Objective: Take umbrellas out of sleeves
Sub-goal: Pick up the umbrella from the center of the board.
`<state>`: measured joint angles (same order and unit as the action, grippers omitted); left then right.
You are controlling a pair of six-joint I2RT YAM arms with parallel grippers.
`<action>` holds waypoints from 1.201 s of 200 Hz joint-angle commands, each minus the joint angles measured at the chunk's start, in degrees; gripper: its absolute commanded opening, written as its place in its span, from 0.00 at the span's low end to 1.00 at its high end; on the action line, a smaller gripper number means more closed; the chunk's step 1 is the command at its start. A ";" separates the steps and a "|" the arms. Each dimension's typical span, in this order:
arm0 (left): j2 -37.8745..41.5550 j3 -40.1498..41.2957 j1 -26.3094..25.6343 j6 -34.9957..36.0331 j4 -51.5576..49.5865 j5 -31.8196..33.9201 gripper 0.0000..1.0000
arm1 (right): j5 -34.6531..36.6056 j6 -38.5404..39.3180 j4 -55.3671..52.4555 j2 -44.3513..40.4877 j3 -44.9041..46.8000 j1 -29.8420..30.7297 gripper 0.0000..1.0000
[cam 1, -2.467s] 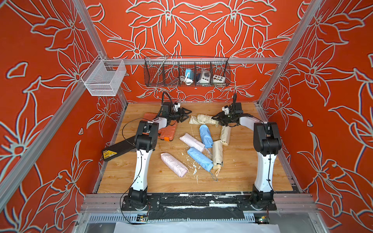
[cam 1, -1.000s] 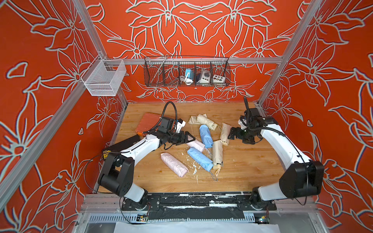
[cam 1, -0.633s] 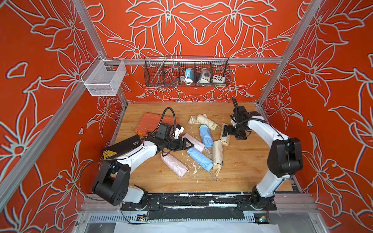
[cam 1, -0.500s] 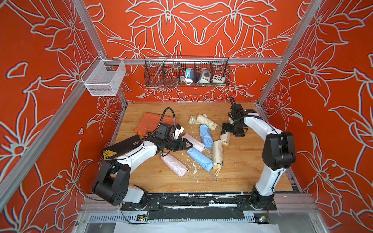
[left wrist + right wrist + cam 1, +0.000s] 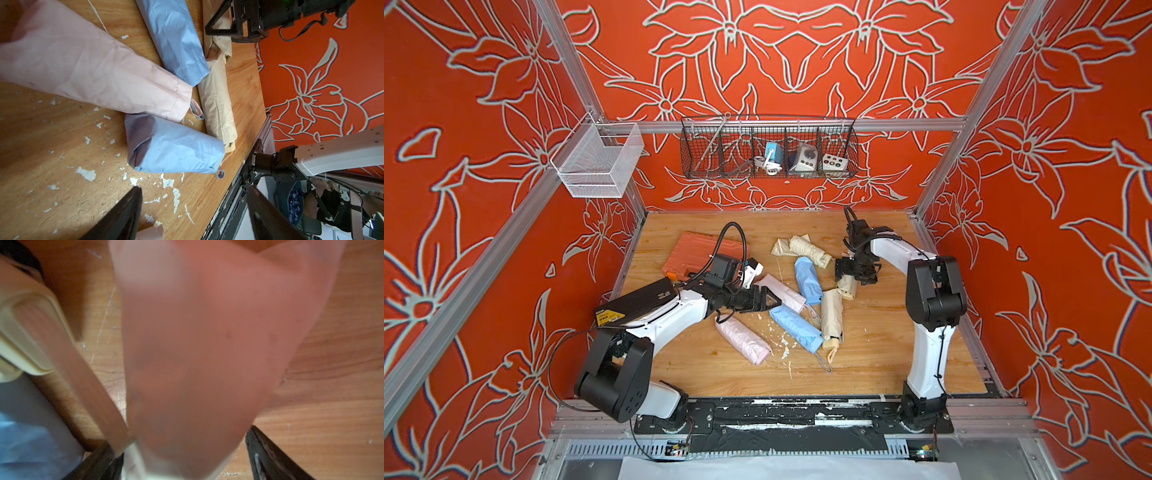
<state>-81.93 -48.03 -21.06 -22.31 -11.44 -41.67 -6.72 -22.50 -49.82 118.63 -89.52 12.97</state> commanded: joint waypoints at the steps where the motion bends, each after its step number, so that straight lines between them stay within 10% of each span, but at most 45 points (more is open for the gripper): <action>1: -1.36 -1.30 -0.30 1.56 -0.78 -0.86 0.78 | 1.91 -1.09 0.85 1.64 -1.18 0.56 0.91; 78: -2.62 -1.63 -0.29 1.72 -0.77 -1.22 0.78 | 4.67 -1.24 0.18 5.73 -4.05 0.92 0.81; 123: -2.95 -1.54 -0.21 1.67 -0.62 -1.64 0.78 | 3.46 2.61 0.83 4.13 -2.85 0.92 0.34; 240: -3.06 -4.44 2.37 -1.47 2.80 -9.94 0.78 | -4.82 17.30 1.16 -15.63 -0.27 1.46 0.28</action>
<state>-84.66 -50.19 -20.10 -22.35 -11.22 -46.61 -5.30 -10.57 -47.77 110.52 -88.62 13.54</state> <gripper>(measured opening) 0.784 0.405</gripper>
